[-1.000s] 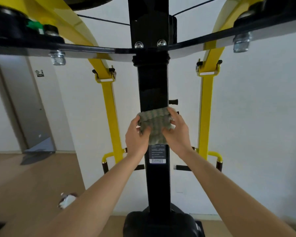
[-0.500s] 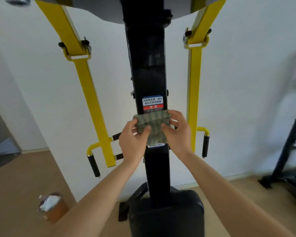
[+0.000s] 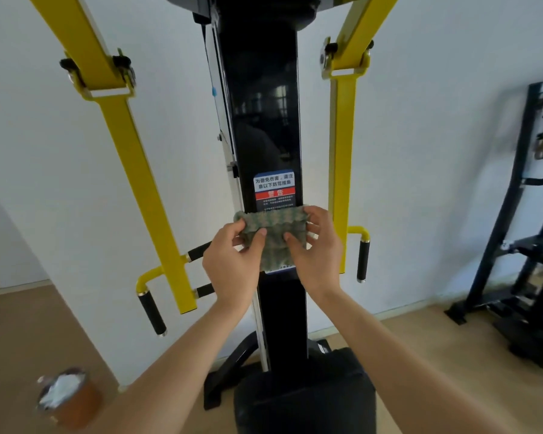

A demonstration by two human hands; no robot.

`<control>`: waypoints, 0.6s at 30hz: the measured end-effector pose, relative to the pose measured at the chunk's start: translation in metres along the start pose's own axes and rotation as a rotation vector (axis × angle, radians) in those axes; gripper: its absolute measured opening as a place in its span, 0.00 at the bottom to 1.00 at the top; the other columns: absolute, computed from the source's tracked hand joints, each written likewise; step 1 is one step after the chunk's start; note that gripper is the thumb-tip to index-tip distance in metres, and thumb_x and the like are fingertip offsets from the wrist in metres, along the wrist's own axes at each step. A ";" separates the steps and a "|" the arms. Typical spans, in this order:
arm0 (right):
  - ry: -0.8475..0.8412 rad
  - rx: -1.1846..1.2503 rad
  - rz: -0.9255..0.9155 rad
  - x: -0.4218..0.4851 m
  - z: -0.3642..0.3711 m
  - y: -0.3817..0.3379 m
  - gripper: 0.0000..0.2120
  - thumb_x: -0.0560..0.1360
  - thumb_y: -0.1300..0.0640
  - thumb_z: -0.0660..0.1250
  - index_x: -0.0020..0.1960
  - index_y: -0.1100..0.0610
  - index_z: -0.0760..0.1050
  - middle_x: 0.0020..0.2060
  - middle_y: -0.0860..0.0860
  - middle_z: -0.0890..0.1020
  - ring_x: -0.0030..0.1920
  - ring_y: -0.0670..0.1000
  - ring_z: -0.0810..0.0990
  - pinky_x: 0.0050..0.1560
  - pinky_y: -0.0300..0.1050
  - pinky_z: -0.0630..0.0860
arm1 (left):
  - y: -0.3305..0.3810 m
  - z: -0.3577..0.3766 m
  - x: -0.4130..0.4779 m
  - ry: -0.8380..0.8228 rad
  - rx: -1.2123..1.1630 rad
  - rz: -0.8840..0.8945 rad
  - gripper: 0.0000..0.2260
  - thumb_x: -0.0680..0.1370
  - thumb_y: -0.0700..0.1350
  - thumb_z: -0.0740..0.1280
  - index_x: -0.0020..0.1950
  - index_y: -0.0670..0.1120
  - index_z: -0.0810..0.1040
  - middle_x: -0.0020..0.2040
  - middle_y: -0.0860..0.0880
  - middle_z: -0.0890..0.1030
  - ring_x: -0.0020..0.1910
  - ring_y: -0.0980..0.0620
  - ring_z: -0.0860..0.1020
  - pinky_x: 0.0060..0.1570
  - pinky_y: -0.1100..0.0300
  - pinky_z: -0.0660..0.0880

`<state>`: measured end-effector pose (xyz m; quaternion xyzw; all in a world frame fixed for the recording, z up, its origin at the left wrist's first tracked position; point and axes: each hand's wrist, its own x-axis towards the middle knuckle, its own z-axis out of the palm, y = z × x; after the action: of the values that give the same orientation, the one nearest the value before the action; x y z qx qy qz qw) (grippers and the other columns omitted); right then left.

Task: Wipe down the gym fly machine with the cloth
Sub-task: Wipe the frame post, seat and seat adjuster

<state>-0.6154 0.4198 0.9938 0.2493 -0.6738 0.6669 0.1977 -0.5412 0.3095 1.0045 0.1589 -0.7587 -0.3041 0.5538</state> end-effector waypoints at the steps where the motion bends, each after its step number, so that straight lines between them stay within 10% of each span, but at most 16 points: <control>1: -0.009 0.005 -0.006 0.000 -0.001 0.002 0.28 0.74 0.61 0.75 0.60 0.35 0.66 0.52 0.26 0.75 0.56 0.38 0.79 0.54 0.40 0.82 | 0.000 0.000 0.000 0.001 0.005 0.007 0.15 0.75 0.49 0.76 0.56 0.40 0.83 0.49 0.48 0.86 0.43 0.53 0.83 0.45 0.64 0.79; 18: -0.311 0.164 0.053 -0.028 -0.030 0.082 0.22 0.77 0.63 0.72 0.68 0.51 0.73 0.58 0.36 0.80 0.58 0.40 0.80 0.54 0.34 0.80 | -0.035 0.023 -0.080 0.084 0.146 -0.270 0.14 0.74 0.54 0.76 0.55 0.48 0.83 0.46 0.62 0.81 0.42 0.67 0.79 0.43 0.66 0.79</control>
<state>-0.6445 0.4509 0.9119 0.3469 -0.6457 0.6782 0.0525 -0.5396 0.3356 0.9179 0.3121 -0.7268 -0.3128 0.5258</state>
